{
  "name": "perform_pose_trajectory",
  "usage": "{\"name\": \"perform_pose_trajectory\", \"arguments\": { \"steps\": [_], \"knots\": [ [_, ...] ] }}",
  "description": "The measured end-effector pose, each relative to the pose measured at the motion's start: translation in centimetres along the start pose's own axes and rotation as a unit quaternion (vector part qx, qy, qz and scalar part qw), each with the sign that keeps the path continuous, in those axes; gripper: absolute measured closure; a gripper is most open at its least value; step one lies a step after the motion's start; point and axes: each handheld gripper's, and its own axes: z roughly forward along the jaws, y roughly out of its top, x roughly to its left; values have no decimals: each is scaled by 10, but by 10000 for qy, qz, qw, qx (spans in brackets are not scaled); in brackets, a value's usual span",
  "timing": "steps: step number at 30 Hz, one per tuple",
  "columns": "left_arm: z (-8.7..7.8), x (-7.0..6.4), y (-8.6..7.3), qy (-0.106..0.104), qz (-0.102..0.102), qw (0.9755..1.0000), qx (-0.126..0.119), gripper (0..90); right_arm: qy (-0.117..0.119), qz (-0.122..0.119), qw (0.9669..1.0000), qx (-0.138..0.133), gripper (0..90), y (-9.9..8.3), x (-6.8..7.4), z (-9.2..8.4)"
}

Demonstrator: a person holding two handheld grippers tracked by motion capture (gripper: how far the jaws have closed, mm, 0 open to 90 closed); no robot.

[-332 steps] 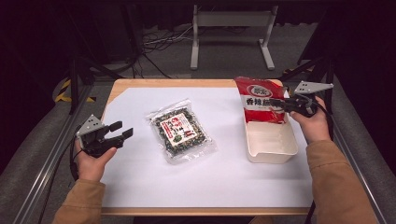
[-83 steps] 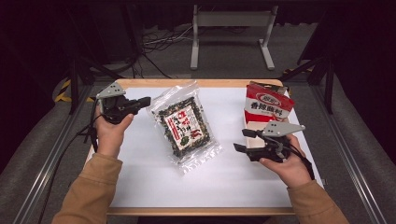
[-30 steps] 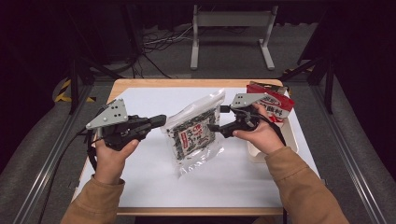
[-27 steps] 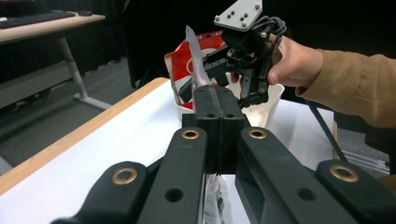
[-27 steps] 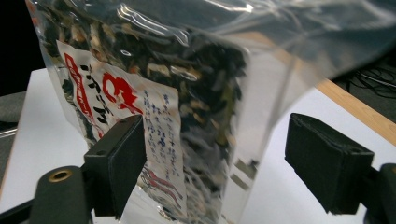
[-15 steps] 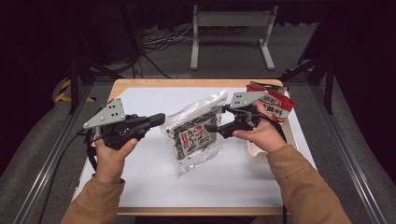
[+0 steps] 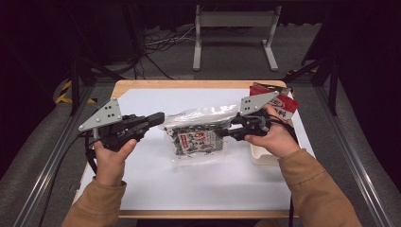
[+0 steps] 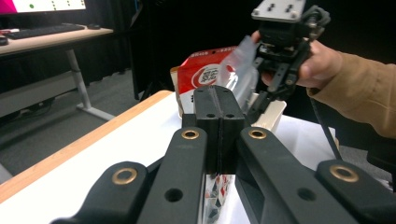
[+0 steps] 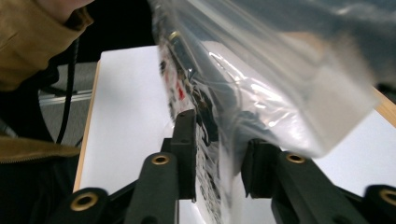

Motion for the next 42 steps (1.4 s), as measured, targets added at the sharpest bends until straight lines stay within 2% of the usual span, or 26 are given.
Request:
{"name": "perform_pose_trajectory", "arguments": {
  "steps": [3,5,8,9,15,18,22,25,30,34,42],
  "knots": [
    [-2,2,0,207,26,9998,61,900,106,-102,9999,6,762,2,6,-1],
    [-4,5,-1,201,-42,9998,41,900,199,-115,9997,2,767,4,10,-2],
    [-5,10,-3,143,-180,9997,0,892,205,-131,9997,-42,770,7,16,-5],
    [-5,10,-3,156,-190,9997,37,819,192,-83,9998,-24,770,7,17,-7],
    [-10,11,-5,240,-191,9995,79,712,69,80,9999,2,771,4,23,-23],
    [-11,12,-7,269,-202,9994,126,687,31,166,9998,-121,771,2,25,-35],
    [-11,17,-17,389,-233,9985,316,661,-41,345,9991,-229,770,0,27,-51],
    [-11,19,-21,448,-235,9981,362,652,-84,409,9988,-259,770,-2,28,-57],
    [-11,24,-34,630,-224,9959,615,631,-289,536,9974,-378,770,-3,30,-73],
    [-12,32,-50,739,-327,9938,764,587,-358,687,9956,-529,770,-3,30,-87],
    [-17,39,-77,898,-474,9897,1009,550,-676,727,9927,-679,770,-4,29,-109]
  ]
}}
